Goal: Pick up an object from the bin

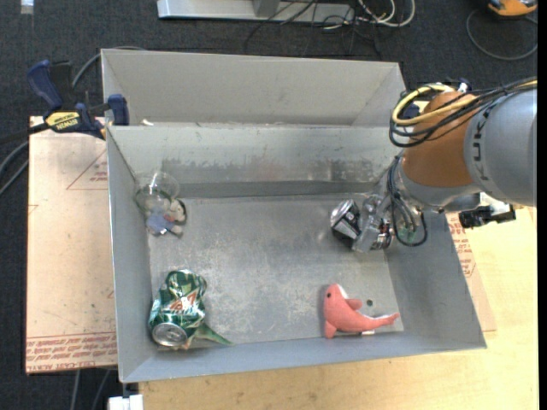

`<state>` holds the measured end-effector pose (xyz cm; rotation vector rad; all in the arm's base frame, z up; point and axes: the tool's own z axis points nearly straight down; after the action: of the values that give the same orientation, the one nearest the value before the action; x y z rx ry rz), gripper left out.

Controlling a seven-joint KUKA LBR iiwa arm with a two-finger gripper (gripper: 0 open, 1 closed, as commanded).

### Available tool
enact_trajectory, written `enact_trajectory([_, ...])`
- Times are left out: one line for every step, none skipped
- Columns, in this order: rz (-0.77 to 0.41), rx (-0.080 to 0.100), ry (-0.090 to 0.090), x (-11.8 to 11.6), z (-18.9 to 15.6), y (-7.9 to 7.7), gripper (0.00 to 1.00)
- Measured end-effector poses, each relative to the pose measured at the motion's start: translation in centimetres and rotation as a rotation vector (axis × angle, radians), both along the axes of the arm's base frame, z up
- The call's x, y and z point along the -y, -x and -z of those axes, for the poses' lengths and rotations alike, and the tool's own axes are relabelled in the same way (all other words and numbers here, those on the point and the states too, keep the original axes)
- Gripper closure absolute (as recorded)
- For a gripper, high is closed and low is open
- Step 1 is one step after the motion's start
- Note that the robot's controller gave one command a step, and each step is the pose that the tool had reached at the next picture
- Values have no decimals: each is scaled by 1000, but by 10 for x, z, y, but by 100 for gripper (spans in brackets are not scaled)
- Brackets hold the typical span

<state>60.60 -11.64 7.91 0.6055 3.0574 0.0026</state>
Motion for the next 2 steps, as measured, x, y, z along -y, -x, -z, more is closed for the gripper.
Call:
enact_trajectory([-1, -1, 0, 0, 0, 0, 100])
enact_trajectory([-3, -2, 0, -1, -3, 2, 100])
